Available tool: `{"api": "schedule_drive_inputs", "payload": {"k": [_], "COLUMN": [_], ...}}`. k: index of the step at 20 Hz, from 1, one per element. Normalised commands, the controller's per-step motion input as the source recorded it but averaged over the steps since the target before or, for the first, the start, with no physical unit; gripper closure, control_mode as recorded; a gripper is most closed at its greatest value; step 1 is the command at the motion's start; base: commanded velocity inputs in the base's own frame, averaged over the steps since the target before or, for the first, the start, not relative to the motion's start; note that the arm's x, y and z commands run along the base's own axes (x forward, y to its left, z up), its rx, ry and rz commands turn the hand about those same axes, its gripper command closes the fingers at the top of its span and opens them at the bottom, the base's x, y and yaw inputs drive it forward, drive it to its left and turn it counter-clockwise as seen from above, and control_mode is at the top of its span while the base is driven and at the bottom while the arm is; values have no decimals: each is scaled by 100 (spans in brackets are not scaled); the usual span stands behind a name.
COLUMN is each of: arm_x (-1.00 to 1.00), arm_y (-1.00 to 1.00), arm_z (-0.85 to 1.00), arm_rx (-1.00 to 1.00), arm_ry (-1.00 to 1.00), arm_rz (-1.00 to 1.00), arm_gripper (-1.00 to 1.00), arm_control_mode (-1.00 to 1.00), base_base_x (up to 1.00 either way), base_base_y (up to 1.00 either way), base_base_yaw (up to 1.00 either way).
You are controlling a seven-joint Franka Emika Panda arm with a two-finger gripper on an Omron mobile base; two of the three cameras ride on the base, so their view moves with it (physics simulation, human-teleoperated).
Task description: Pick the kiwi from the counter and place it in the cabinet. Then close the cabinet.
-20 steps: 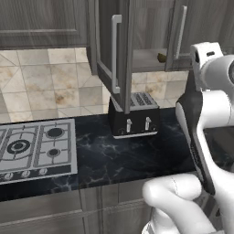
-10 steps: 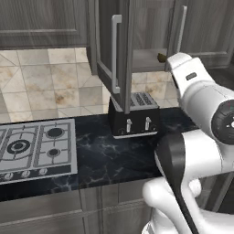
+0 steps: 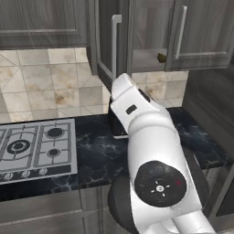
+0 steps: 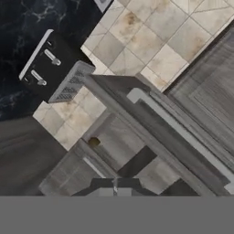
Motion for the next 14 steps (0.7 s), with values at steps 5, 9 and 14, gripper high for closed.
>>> {"api": "schedule_drive_inputs", "payload": {"k": [5, 9, 14], "arm_x": [68, 79, 100], "arm_y": [100, 93, 76], "arm_z": [-19, -27, -45], "arm_rx": [-17, -16, -12], "arm_ry": [-1, -3, 0], "arm_rz": [-20, -26, -28], "arm_gripper": [100, 100, 100], "arm_control_mode": [-100, -100, -100], "base_base_x": [0, 0, 0], "base_base_y": [0, 0, 0], "base_base_yaw": [0, 0, 0]}}
